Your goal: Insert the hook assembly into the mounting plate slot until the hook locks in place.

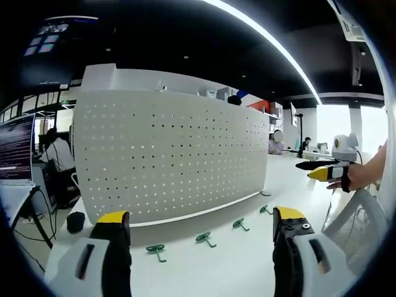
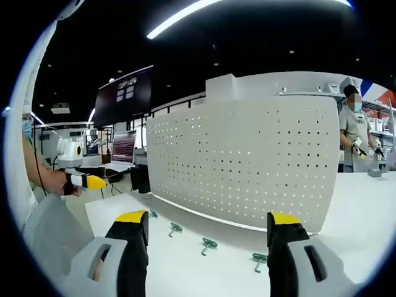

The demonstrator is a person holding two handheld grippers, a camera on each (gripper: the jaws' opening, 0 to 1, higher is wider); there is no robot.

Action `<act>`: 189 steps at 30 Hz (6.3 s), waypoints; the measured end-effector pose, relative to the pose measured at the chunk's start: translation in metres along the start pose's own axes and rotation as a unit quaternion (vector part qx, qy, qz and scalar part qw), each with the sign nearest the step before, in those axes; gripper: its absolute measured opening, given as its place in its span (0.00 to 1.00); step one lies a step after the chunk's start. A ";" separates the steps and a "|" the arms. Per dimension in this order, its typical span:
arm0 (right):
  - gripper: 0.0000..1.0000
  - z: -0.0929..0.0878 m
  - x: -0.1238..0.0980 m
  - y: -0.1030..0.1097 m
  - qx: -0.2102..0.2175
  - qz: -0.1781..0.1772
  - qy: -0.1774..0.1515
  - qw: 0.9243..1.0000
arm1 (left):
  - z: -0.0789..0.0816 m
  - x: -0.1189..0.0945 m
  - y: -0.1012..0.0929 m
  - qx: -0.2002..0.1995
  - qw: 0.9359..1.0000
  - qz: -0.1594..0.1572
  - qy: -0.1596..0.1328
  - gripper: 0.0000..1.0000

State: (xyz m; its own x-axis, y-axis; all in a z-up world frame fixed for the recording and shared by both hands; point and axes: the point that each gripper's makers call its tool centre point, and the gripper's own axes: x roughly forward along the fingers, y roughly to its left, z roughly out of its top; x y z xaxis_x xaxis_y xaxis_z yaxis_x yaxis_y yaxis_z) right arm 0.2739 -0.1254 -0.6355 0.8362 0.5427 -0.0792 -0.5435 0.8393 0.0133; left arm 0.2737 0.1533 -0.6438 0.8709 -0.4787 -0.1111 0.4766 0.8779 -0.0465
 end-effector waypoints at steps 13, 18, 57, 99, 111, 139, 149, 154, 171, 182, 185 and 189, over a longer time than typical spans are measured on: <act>0.76 0.001 0.000 -0.001 -0.001 -0.001 -0.002 1.000 | 0.001 0.001 -0.001 0.000 1.000 -0.001 0.000 0.98; 0.76 0.002 -0.001 -0.001 -0.002 -0.002 -0.003 1.000 | 0.003 0.001 -0.001 0.001 1.000 -0.001 -0.001 0.98; 0.75 0.018 0.008 -0.002 -0.018 0.002 -0.018 1.000 | 0.007 0.009 0.011 0.001 1.000 -0.004 0.003 0.95; 0.68 0.021 0.036 0.008 -0.003 0.030 -0.019 0.999 | -0.038 0.056 0.037 0.089 0.979 -0.104 0.149 0.87; 0.68 0.019 0.036 0.005 0.001 0.025 -0.019 1.000 | -0.053 0.066 0.050 0.122 0.964 -0.133 0.193 0.86; 0.68 0.012 0.032 -0.002 0.006 0.013 -0.010 1.000 | -0.113 0.077 0.065 0.218 0.887 -0.242 0.327 0.80; 0.67 0.009 0.033 -0.004 0.009 0.011 -0.007 1.000 | -0.131 0.082 0.074 0.261 0.843 -0.280 0.378 0.77; 0.67 0.007 0.034 -0.005 0.011 0.010 -0.005 1.000 | -0.139 0.082 0.077 0.279 0.822 -0.297 0.398 0.77; 0.66 0.002 0.033 -0.002 0.010 0.011 0.005 1.000 | -0.163 0.090 0.092 0.348 0.737 -0.352 0.459 0.69; 0.66 0.000 0.029 -0.003 0.015 0.008 0.008 1.000 | -0.176 0.085 0.091 0.341 0.713 -0.375 0.484 0.66; 0.65 -0.002 0.029 -0.003 0.018 0.007 0.010 1.000 | -0.175 0.088 0.093 0.338 0.716 -0.374 0.483 0.65; 0.65 -0.001 0.029 -0.002 0.019 0.008 0.010 1.000 | -0.175 0.089 0.093 0.333 0.721 -0.375 0.479 0.63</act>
State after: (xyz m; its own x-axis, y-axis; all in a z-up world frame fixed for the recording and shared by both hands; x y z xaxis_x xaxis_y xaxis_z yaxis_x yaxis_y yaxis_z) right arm 0.2993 -0.1110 -0.6392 0.8256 0.5557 -0.0981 -0.5534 0.8313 0.0518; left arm 0.3745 0.1945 -0.8315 0.0085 -0.3081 -0.9513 0.9997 0.0239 0.0012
